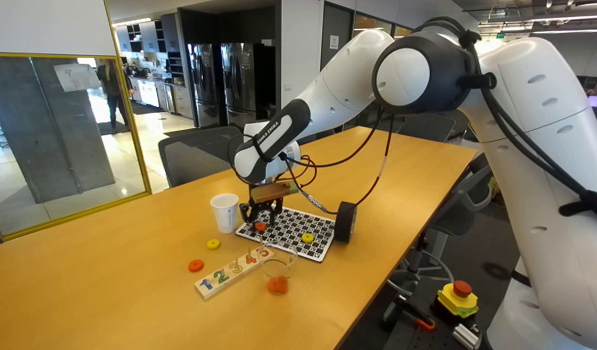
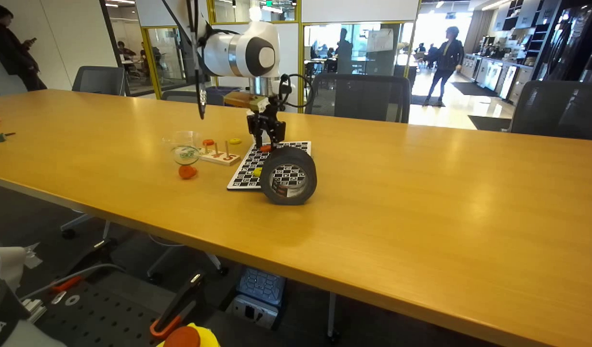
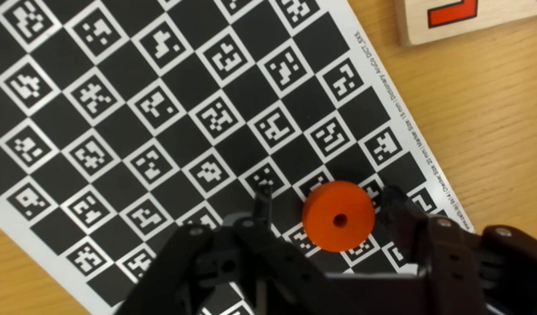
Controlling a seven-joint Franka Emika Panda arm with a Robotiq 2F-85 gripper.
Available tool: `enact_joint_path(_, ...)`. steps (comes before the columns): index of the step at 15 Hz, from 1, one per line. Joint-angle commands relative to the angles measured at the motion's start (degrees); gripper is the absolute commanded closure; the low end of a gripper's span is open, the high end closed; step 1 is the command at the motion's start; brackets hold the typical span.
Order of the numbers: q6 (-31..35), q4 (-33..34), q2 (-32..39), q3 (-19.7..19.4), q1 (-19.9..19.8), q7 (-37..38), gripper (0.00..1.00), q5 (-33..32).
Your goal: Put the orange circle into the transparent cup and put the yellow circle into the white cup.
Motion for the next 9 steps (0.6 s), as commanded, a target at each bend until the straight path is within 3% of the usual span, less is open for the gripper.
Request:
enact_joint_path(1, -1.29, 2.38, 0.98, -0.2, -0.15, -0.78, 0.64, 1.11)
enact_joint_path(3, -1.68, 2.41, 0.73, -0.9, 0.37, 0.54, 0.8, 0.47)
enact_joint_path(6, -3.28, 1.58, -0.87, -1.6, 1.0, 2.44, 0.81, -0.03)
enact_joint_path(9, -2.33, -4.39, -6.74, -2.69, 2.65, 5.7, 0.81, -1.41)
